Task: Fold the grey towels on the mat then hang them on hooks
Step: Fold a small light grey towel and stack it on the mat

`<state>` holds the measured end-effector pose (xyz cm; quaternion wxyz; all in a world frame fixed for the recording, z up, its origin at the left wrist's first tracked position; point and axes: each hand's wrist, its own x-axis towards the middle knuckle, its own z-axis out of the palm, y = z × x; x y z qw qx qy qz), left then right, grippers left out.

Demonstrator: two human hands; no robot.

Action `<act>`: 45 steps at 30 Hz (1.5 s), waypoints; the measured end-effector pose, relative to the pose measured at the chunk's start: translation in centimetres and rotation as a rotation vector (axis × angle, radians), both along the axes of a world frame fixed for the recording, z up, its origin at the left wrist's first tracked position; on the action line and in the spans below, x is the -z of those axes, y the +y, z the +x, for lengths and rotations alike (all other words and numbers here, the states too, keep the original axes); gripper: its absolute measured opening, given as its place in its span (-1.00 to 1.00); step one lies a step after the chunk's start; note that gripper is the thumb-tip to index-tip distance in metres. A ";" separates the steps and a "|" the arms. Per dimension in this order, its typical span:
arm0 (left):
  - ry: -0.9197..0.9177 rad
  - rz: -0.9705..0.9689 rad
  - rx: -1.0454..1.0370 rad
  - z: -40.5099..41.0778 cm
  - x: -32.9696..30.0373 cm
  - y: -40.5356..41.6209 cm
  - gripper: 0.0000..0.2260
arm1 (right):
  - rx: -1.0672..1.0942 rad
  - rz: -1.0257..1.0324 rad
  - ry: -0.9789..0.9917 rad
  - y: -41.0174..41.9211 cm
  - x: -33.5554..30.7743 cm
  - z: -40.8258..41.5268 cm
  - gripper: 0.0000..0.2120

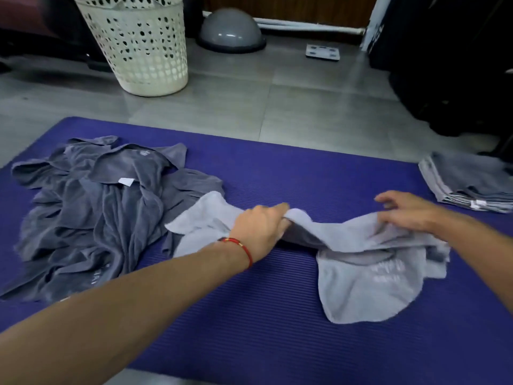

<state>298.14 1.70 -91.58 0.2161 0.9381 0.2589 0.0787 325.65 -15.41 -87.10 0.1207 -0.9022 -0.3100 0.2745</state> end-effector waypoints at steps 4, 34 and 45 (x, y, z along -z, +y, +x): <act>-0.180 -0.281 0.003 2.6 -2.4 -2.6 -0.79 | -0.356 -0.023 0.630 3.7 -0.4 -6.0 -0.62; -0.320 -1.064 -0.427 -2.4 1.8 2.2 -0.84 | -0.182 0.525 0.404 9.2 -0.4 -13.7 -0.56; -0.446 -0.595 -0.187 -1.2 1.4 1.8 -0.91 | -0.358 0.396 -0.145 10.1 -3.2 -11.6 -0.91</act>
